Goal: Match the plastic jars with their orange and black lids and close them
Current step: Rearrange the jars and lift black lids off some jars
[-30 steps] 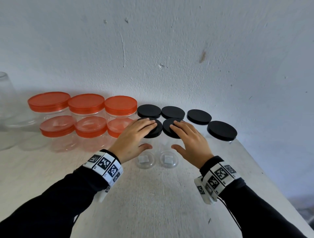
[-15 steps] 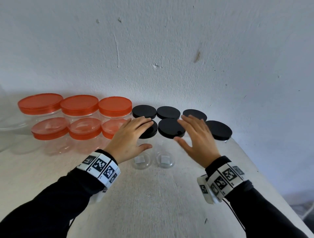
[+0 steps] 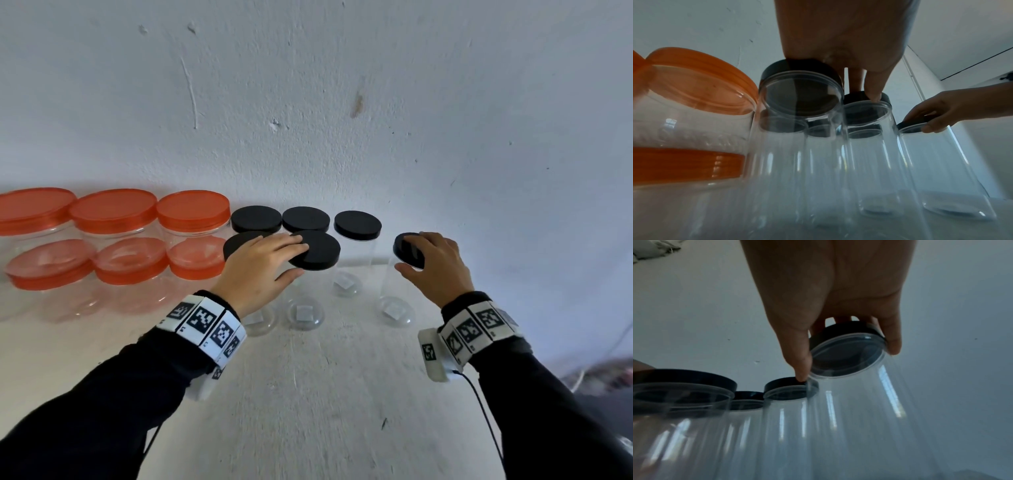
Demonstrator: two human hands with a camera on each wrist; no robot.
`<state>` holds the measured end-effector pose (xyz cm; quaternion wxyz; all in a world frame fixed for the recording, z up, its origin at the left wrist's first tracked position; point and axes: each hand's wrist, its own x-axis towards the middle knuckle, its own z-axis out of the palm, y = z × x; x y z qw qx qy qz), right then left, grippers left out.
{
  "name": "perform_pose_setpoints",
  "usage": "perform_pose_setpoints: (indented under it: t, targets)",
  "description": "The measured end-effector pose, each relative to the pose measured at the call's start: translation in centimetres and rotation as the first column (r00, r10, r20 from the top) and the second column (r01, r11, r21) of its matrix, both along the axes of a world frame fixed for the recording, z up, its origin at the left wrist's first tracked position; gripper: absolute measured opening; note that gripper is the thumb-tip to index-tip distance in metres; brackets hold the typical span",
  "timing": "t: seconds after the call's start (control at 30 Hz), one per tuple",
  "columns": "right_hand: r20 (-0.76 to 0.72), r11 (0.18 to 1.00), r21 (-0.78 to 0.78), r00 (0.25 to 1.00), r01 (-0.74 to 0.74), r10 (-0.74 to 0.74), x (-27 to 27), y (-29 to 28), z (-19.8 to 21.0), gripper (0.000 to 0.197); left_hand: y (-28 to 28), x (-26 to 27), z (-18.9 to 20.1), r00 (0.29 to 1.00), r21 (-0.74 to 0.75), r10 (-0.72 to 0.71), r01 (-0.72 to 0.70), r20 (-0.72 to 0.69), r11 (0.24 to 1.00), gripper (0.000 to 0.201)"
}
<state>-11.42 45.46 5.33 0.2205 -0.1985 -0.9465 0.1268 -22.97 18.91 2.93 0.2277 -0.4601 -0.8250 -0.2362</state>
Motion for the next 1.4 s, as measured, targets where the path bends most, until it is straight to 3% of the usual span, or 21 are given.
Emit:
perform_pose_setpoints:
  t: [0.17,0.33,0.47,0.57,0.8,1.13,1.4]
  targets:
    - [0.002,0.999,0.005,0.999,0.038,-0.038,0.6,0.8,0.0,0.05,0.1,-0.1,-0.2,1.0,0.018,0.004,-0.003,-0.025,1.0,0.05]
    - [0.08,0.992,0.123,0.996,0.039,-0.049,-0.3,0.3,0.5,0.061,0.1,-0.1,-0.3,1.0,0.009,0.012,-0.012,-0.01,1.0,0.05]
    - [-0.079,0.991,0.032,0.988,-0.134,0.136,-2.0,-2.1,1.6,0.06,0.1,-0.1,-0.3,1.0,0.011,0.019,-0.019,-0.014,1.0,0.048]
    - [-0.087,0.975,-0.039,0.973,-0.218,0.214,-4.3,-3.7,2.1,0.055,0.1,0.0,-0.2,0.999,0.007,0.032,-0.032,-0.03,0.999,0.046]
    - [0.11,0.977,-0.162,0.982,-0.136,0.155,-8.5,-4.4,1.7,0.058,0.1,0.0,-0.3,0.999,0.007,0.036,-0.036,-0.029,0.999,0.045]
    - [-0.014,0.952,-0.242,0.982,-0.187,0.189,-10.2,-3.7,0.5,0.051,0.1,-0.1,-0.3,0.999,0.023,0.046,-0.045,-0.028,0.999,0.044]
    - [0.021,0.951,-0.231,0.976,-0.204,0.215,-10.0,-3.8,0.6,0.055,0.0,-0.1,-0.3,0.999,0.007,0.036,-0.036,-0.009,0.999,0.048]
